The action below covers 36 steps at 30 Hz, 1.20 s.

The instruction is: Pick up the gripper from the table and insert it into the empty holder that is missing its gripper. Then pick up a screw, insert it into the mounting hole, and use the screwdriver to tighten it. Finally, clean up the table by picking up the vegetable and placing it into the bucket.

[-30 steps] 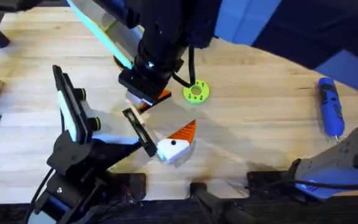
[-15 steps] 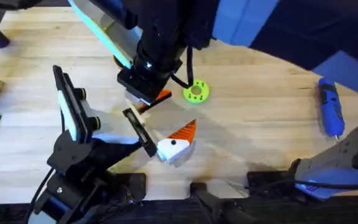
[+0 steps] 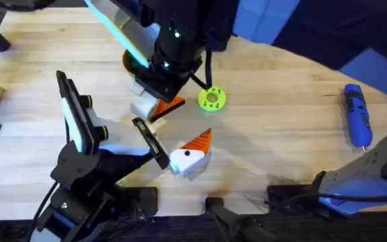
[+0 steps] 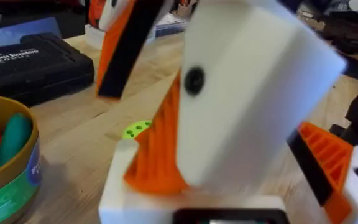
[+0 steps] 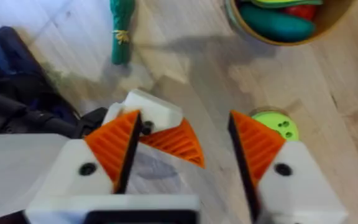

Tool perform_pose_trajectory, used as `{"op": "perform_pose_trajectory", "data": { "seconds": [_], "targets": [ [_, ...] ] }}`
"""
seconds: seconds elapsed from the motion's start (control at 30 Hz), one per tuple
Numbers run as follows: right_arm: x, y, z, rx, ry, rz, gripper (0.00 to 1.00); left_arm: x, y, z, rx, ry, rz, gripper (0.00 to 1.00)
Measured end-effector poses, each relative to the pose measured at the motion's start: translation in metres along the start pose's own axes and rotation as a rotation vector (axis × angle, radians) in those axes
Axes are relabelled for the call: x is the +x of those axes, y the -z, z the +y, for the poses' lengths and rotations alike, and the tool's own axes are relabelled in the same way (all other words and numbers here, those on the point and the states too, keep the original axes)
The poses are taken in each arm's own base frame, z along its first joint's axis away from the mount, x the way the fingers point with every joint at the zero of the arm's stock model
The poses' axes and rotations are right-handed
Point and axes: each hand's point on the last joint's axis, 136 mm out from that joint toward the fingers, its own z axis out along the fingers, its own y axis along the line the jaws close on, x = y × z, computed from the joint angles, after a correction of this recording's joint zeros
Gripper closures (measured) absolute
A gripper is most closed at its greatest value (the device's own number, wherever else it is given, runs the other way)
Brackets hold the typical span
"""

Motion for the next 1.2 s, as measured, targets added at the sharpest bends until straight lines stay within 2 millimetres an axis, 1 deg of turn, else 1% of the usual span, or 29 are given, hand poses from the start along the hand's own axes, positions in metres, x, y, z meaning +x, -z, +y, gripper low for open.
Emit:
{"op": "perform_pose_trajectory", "data": {
  "seconds": [0.03,0.07,0.1,0.2,0.33,0.47,0.53,0.6,0.73,0.83,0.97,1.03,1.1,1.2],
  "targets": [
    [0.0,0.001,-0.002,0.004,-0.003,-0.003,0.061,0.0,0.0,0.0,0.0,-0.001,0.0,0.016],
    [-0.001,0.002,-0.003,0.003,-0.005,-0.007,0.023,0.0,0.0,0.0,0.0,-0.003,-0.001,0.016],
    [-0.001,0.003,-0.003,0.003,-0.006,-0.009,0.014,0.0,0.0,0.0,0.0,-0.006,-0.001,0.015],
    [-0.003,0.011,-0.002,-0.003,-0.007,-0.033,0.007,-0.001,0.0,0.0,0.0,-0.013,-0.002,0.015],
    [-0.005,0.032,-0.006,-0.008,-0.023,-0.085,0.007,-0.001,0.0,0.0,0.0,-0.017,-0.002,0.015],
    [-0.003,0.057,-0.02,0.004,-0.071,-0.133,0.007,-0.001,0.0,0.0,0.0,-0.017,-0.002,0.015],
    [0.0,0.065,-0.03,0.014,-0.11,-0.142,0.007,0.0,0.0,0.0,0.0,-0.017,-0.002,0.015],
    [0.004,0.069,-0.04,0.025,-0.148,-0.137,0.007,-0.001,0.0,0.0,0.0,-0.018,-0.002,0.016],
    [0.019,0.068,-0.06,0.043,-0.216,-0.09,0.007,-0.001,0.0,0.0,0.0,-0.018,-0.002,0.015],
    [0.03,0.064,-0.071,0.053,-0.259,-0.067,0.007,-0.001,0.0,0.0,0.0,-0.018,-0.002,0.015],
    [0.059,0.054,-0.078,0.05,-0.317,-0.031,0.007,-0.001,0.0,0.0,0.0,-0.019,-0.002,0.015],
    [0.075,0.053,-0.079,0.034,-0.349,-0.033,0.007,-0.001,0.0,0.0,0.0,-0.02,-0.002,0.015],
    [0.091,0.057,-0.081,0.011,-0.394,-0.054,0.007,-0.001,0.0,0.0,0.0,-0.021,-0.002,0.015],
    [0.114,0.07,-0.085,-0.032,-0.468,-0.102,0.007,-0.001,0.0,0.0,0.0,-0.021,-0.002,0.015]
  ]
}}
